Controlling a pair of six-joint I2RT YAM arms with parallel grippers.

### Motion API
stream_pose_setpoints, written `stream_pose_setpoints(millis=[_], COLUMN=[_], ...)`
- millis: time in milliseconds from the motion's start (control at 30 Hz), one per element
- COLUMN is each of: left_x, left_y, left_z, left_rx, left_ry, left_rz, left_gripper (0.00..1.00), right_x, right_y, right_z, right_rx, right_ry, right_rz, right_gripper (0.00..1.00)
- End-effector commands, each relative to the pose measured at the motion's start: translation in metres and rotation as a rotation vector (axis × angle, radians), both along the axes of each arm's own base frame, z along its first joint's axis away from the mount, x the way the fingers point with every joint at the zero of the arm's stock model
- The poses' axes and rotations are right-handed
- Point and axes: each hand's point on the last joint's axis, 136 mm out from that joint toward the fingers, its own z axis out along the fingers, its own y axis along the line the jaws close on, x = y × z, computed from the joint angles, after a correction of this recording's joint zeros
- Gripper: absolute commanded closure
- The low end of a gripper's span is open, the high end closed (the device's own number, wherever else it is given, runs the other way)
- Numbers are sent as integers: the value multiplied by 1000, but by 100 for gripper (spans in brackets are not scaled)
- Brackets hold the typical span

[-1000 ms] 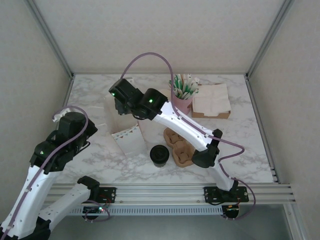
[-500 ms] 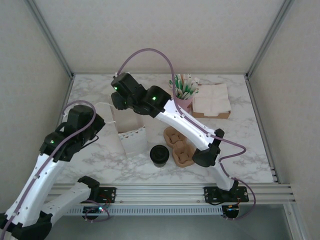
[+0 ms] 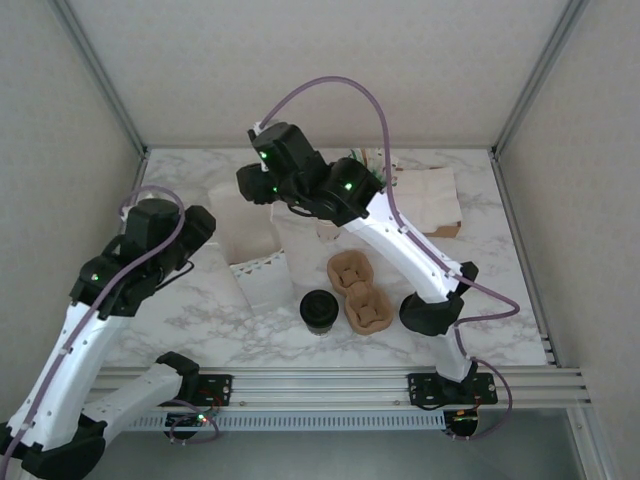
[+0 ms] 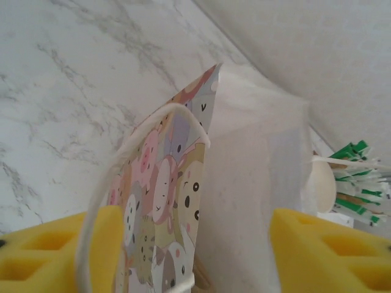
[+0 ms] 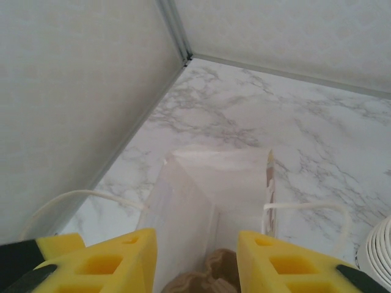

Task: Pack the takeout coffee

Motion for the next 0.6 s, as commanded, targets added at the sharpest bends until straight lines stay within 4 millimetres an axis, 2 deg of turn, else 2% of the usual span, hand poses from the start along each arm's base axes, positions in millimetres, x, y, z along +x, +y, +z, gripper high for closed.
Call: stream_pose_setpoints(millis=[0,100,233,367,567], left_x=[-9,-6,2,21,61], left_y=[12,15,29,31,20], left_z=[21,32,37,39,15], left_rx=[152,280,384,333,321], left_ry=[-13,38,118,135,260], left_rz=[-53,-113,-103,-139,-236], left_gripper=[27,18,12,12,22], right_x=[-13,-14,-15,-19,-27], right_y=[-5,-10,-19,-24,-31], right_z=[14,14,17,15,10], right_rx=[36,27,22,14,-8], right_ry=[20,22,22,27,40], right_rz=[39,21,2,2,3], right_gripper=[61,61,62,62,63])
